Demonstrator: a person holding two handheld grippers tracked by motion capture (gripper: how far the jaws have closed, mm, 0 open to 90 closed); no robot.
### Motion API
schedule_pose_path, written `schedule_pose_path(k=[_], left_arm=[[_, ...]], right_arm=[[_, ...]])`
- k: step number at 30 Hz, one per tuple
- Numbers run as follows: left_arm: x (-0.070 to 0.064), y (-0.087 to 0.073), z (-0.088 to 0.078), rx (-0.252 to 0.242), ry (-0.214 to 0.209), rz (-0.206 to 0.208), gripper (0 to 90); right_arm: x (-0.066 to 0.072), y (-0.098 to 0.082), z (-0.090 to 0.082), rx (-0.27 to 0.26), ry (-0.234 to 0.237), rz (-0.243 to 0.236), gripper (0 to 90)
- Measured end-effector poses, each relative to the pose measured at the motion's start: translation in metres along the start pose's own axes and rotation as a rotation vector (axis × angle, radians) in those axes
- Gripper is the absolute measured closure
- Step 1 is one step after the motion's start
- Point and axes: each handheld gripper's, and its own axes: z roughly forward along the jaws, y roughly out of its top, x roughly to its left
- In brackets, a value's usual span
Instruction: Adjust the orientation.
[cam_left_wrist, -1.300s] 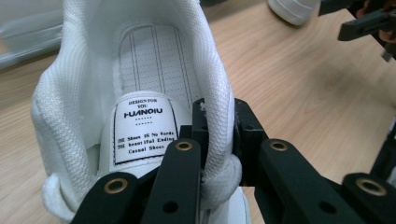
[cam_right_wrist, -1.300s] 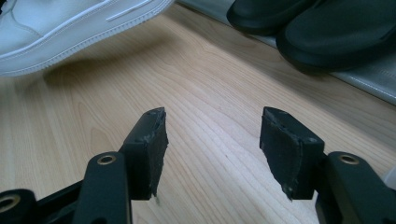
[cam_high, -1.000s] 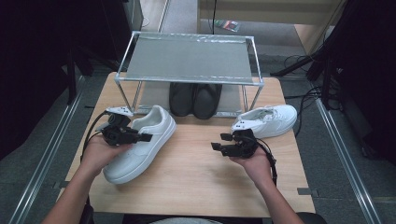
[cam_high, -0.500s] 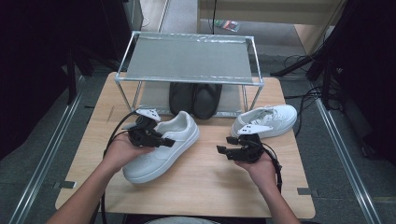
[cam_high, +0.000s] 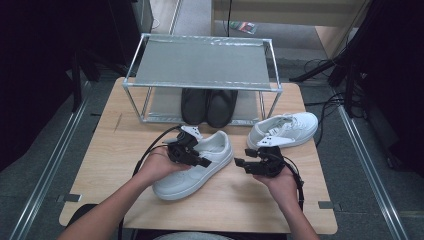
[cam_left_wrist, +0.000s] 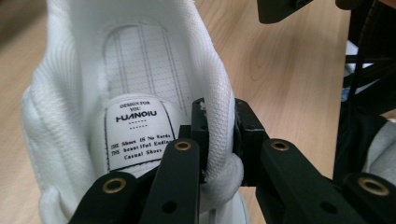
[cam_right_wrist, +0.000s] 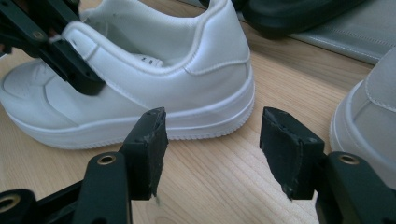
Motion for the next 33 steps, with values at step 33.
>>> schedule_pose_path(k=[33], left_arm=[[-0.013,-0.043,-0.049,-0.094,0.064,-0.084,83.0]], right_arm=[[0.022,0.029,0.023,-0.024,0.146,-0.102,64.7]])
